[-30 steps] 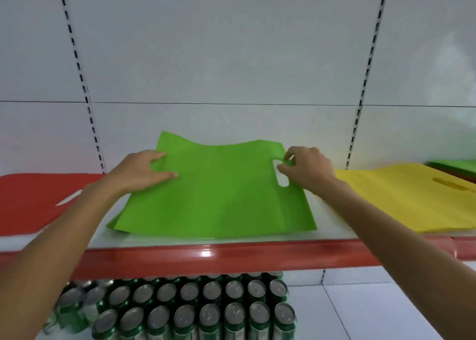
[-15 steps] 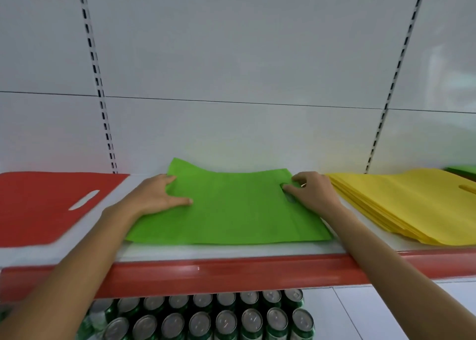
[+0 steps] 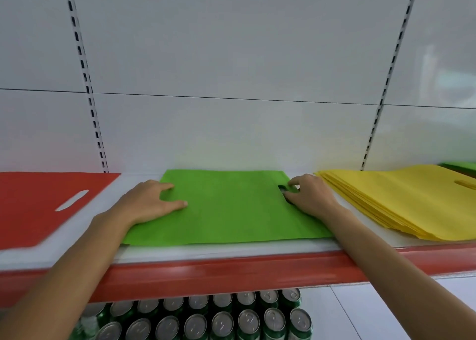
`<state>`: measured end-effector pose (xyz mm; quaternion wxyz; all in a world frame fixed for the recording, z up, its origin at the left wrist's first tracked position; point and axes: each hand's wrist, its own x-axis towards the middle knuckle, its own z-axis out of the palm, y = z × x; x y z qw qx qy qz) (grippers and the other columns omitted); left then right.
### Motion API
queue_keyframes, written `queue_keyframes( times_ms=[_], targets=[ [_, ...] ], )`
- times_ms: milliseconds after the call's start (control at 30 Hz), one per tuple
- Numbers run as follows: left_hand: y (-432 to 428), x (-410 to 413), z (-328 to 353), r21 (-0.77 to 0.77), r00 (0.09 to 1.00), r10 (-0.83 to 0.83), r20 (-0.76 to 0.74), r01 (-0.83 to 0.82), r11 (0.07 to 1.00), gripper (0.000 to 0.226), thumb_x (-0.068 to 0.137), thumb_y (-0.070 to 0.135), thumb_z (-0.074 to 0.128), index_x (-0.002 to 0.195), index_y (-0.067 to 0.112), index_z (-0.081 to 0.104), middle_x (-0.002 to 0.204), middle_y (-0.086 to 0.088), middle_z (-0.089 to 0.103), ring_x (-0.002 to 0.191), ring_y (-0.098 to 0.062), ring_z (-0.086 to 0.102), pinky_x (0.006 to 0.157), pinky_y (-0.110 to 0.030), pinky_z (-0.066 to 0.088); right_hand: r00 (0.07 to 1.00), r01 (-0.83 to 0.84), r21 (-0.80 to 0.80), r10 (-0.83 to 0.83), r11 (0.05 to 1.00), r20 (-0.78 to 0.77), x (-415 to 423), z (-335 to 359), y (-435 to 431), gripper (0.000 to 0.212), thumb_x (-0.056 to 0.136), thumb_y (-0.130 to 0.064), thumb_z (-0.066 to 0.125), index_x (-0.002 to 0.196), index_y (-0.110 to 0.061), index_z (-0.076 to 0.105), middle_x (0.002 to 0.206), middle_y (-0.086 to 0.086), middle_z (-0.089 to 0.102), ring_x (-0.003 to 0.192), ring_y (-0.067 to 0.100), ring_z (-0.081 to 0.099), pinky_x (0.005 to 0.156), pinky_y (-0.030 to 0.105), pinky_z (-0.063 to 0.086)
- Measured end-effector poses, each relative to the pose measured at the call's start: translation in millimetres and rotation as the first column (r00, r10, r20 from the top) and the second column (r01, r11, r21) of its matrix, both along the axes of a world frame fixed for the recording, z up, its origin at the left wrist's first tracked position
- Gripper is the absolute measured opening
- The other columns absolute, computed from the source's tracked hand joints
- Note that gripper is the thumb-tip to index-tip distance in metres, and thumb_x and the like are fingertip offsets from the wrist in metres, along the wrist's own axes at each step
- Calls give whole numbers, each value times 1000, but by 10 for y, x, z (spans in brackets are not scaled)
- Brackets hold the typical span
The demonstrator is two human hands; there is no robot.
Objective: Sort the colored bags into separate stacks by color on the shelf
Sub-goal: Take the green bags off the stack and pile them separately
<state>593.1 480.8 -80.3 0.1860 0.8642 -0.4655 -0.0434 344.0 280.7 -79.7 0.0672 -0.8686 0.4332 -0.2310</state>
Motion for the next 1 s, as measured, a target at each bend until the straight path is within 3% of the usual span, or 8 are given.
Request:
queue_keyframes(
  times_ms=[100, 233, 367, 533, 667, 800, 900, 1000],
  targets=[
    [29, 11, -18, 24, 999, 7, 47, -8, 1000, 111, 41, 85, 37, 135, 27, 46, 143, -5, 42, 130, -23, 40, 106, -39, 35, 1000, 9, 31, -8, 999, -10, 4, -27, 1, 33, 90, -34, 57, 104, -7, 70, 109, 13, 66, 103, 29, 58, 80, 33, 47],
    [80, 8, 15, 82, 996, 0, 90, -8, 997, 101, 52, 82, 36, 139, 30, 41, 145, -5, 39, 133, -24, 36, 108, -39, 33, 1000, 7, 48, -7, 999, -1, 43, -58, -9, 32, 90, -32, 54, 104, -7, 69, 110, 13, 67, 103, 30, 58, 83, 34, 48],
    [107, -59, 155, 39, 994, 5, 108, -9, 999, 126, 40, 97, 21, 141, 23, 38, 148, -7, 36, 135, -24, 35, 111, -38, 29, 992, 0, 77, -10, 997, 129, 68, 30, 36, 35, 92, -32, 51, 112, -8, 67, 119, 13, 64, 111, 30, 56, 89, 33, 45],
    [-155, -617, 566, -25, 964, -68, 256, 78, 997, 89, 72, 82, 30, 141, 26, 37, 148, 0, 36, 135, -20, 34, 110, -37, 29, 968, -69, -19, 71, 997, 239, -221, 461, 31, 38, 93, -29, 52, 126, -11, 59, 128, 9, 59, 118, 25, 53, 99, 31, 42],
    [-453, -1213, 674, -41, 942, -132, 307, 152, 988, 84, 73, 79, 30, 138, 26, 41, 144, 1, 41, 131, -20, 38, 108, -36, 31, 964, -71, -62, 85, 996, 253, -811, 766, -118, 35, 91, -28, 55, 123, -15, 60, 126, 6, 59, 113, 23, 56, 97, 32, 43],
    [-835, -1966, 629, -99, 934, -163, 317, 203, 974, 63, 85, 62, 44, 138, 27, 41, 144, 2, 41, 132, -19, 37, 108, -35, 31, 977, -1, -86, 20, 996, 213, -1660, 828, -439, 37, 91, -26, 56, 127, -14, 58, 127, 8, 58, 113, 25, 55, 94, 39, 46],
    [-1118, -2580, 520, -112, 936, -205, 287, 246, 963, 81, 73, 76, 34, 136, 26, 44, 142, 2, 44, 129, -19, 41, 106, -36, 33, 982, 58, -48, -48, 997, 182, -2377, 685, -730, 38, 90, -26, 58, 127, -15, 57, 126, 8, 58, 106, 25, 58, 88, 38, 50],
    [-1418, -3162, 428, -141, 938, -238, 253, 280, 950, 86, 65, 73, 28, 135, 25, 45, 139, 3, 47, 126, -17, 44, 105, -36, 34, 986, 107, -32, -102, 994, 128, -3054, 576, -1011, 35, 88, -25, 59, 121, -15, 60, 117, 9, 63, 92, 24, 59, 76, 32, 49]
  ],
)
